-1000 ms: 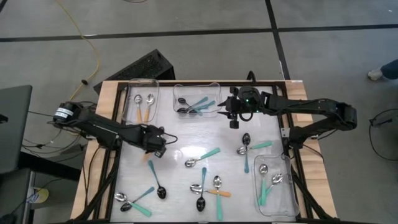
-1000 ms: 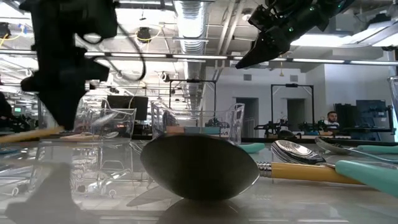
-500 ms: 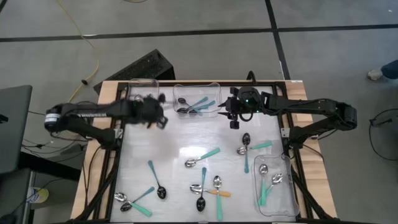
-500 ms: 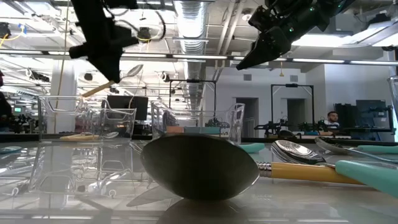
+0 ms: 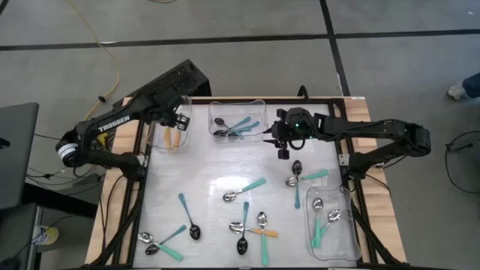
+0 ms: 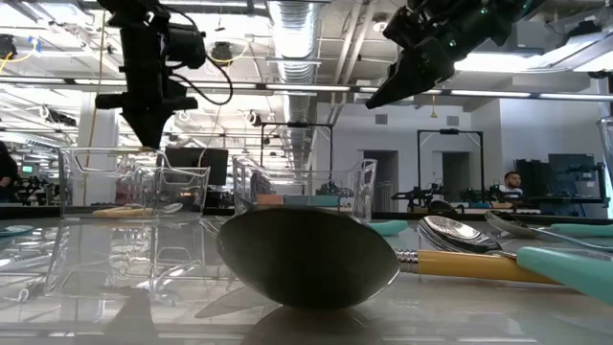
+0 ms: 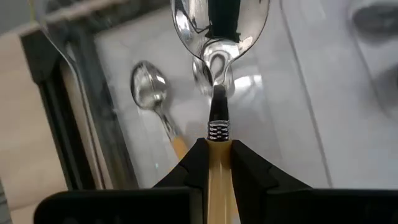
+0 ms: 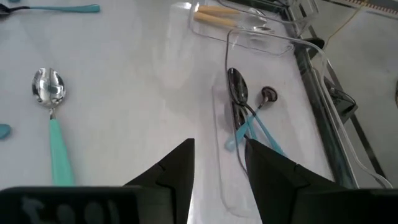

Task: Sort silverware by color (type)
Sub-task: Put the yellow spoon into the top left transparent bin, then put the green spoon into the bottom transparent bin

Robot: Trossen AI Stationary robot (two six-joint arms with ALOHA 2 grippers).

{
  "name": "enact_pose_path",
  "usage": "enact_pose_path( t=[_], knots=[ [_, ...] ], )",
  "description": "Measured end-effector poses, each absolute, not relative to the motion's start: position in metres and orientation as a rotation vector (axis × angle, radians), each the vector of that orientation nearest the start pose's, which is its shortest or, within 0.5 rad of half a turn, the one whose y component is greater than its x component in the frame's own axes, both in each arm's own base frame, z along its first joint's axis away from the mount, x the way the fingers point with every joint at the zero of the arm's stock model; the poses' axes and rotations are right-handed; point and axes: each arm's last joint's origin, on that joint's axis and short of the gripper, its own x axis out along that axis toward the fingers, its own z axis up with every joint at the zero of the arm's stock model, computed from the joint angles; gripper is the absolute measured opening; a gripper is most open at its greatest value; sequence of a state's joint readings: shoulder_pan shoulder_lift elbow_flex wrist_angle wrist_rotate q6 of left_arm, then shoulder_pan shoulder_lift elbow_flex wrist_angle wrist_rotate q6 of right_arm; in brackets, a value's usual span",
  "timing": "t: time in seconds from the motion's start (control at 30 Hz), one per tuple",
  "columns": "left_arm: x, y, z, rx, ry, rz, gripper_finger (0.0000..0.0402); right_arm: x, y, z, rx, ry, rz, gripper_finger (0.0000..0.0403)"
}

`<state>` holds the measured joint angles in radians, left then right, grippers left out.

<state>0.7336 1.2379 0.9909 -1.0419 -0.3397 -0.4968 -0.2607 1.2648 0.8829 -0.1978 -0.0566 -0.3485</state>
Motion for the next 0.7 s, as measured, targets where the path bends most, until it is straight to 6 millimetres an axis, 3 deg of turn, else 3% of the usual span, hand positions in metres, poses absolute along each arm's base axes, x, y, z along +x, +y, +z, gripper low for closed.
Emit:
enact_pose_path(
  t=[0.3, 0.7],
  knots=[
    [0.154, 0.157, 0.240, -0.678, 1.205, 1.198, 0.0064, 0.262, -0.068, 0.267, -0.245, 0.600, -0.097, 0.0164],
    [0.153, 0.147, 0.246, -0.693, 1.215, 1.102, 0.0146, 0.263, -0.069, 0.267, -0.212, 0.591, -0.109, 0.0164]
  ],
)
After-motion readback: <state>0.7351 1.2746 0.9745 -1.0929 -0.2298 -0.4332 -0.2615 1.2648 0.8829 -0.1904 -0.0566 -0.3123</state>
